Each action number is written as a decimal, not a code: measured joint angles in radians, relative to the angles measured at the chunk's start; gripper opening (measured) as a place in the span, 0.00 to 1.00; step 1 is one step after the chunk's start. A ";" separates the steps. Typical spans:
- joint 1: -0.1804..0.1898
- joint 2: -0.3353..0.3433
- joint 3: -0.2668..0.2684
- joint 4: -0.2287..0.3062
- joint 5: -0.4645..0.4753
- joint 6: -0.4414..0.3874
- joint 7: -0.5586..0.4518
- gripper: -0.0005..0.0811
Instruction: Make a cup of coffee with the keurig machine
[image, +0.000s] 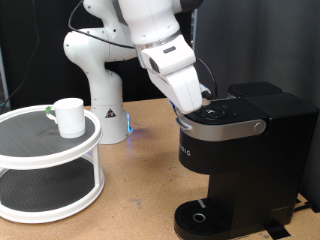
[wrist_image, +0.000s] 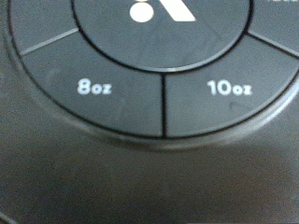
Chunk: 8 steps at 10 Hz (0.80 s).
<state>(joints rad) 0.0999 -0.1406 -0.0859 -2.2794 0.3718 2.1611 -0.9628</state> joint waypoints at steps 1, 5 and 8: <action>0.000 0.000 -0.002 0.000 0.012 -0.001 0.000 0.01; 0.000 -0.018 -0.013 0.017 0.133 -0.007 -0.068 0.01; -0.001 -0.071 -0.026 0.051 0.139 -0.053 -0.067 0.01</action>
<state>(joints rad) 0.0988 -0.2117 -0.1116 -2.2284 0.5108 2.1078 -1.0298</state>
